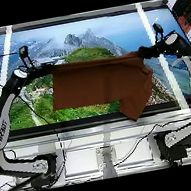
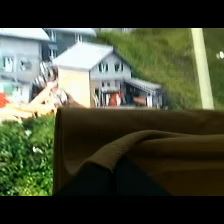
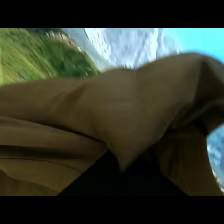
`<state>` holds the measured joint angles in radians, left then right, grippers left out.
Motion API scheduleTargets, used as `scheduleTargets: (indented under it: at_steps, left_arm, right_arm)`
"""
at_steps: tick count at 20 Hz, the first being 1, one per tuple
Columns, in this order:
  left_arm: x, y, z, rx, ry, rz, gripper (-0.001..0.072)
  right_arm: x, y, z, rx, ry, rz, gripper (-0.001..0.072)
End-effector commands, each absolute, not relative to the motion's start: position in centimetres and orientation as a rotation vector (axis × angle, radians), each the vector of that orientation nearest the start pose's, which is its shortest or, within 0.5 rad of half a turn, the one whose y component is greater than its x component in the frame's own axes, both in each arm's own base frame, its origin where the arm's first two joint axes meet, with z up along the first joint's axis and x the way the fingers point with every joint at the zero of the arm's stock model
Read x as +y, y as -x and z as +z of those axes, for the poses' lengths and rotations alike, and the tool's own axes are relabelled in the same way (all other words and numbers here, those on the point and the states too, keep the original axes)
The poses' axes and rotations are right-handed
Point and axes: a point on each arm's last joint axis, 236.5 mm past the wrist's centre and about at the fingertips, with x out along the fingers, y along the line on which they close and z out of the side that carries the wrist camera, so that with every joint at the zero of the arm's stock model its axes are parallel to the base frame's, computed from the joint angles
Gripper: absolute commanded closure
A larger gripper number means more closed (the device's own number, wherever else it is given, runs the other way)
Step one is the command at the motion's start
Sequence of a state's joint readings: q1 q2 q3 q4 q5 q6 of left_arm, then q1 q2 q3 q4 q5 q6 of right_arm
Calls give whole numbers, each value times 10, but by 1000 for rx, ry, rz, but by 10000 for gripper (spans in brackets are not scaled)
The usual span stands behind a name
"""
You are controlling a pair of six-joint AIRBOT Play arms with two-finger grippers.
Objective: Fold the clothes and pants, and hang the long-sleeved shirts on hangers.
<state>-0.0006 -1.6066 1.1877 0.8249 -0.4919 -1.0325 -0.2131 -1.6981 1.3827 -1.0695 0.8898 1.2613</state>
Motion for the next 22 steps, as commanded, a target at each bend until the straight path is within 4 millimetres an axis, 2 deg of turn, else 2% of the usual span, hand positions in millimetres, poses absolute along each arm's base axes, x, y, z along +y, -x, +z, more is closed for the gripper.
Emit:
scheduleTargets:
  at_steps: [1,3,4,5,6,9,12,14,16,17,18,19,20,22]
  left_arm:
    - [-89,-512,-67,943,274,-310,694]
    - [-89,-512,-67,942,274,-310,678]
    - [-89,-512,-65,940,273,-311,513]
    - [-90,-512,-62,936,273,-313,159]
    - [-90,-512,-57,929,271,-317,-12]
    - [-87,-512,-31,889,267,-325,-4]
    - [-72,-503,13,844,273,-335,-3]
    - [-51,-483,45,842,257,-344,3]
    - [-17,-457,69,855,166,-310,99]
    - [3,-442,82,862,112,-276,99]
    - [20,-429,94,863,81,-244,99]
    - [32,-416,108,853,78,-219,99]
    - [41,-407,120,840,80,-199,99]
    - [50,-395,134,820,79,-175,99]
  right_arm:
    - [-11,-478,-85,1197,-383,146,696]
    - [-9,-474,-88,1208,-387,147,676]
    - [-10,-475,-85,1202,-385,148,548]
    - [-10,-478,-78,1191,-381,152,345]
    - [-10,-482,-69,1177,-375,158,293]
    - [-16,-491,-30,1144,-300,181,295]
    - [-45,-477,13,1180,-131,153,307]
    - [-78,-454,41,1202,-87,86,405]
    - [-108,-429,70,1158,-166,17,404]
    - [-122,-415,79,1135,-195,-12,403]
    - [-133,-397,82,1123,-225,-36,404]
    - [-141,-374,77,1125,-281,-60,403]
    - [-138,-351,63,1146,-345,-58,403]
    - [-109,-308,25,1215,-465,-10,401]
